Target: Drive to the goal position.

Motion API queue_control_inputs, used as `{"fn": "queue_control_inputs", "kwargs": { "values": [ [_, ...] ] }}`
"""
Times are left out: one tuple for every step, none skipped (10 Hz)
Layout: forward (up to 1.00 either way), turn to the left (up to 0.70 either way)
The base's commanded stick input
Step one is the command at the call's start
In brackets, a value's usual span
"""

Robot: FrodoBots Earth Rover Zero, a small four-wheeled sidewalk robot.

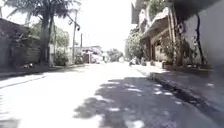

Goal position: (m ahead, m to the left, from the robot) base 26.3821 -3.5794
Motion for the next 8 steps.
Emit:
{"fn": "queue_control_inputs", "kwargs": {
  "values": [
    [1.00,0.00],
    [1.00,0.00],
    [1.00,-0.24],
    [1.00,-0.40],
    [1.00,-0.40],
    [1.00,-0.38],
    [1.00,-0.15],
    [1.00,0.00]
  ]
}}
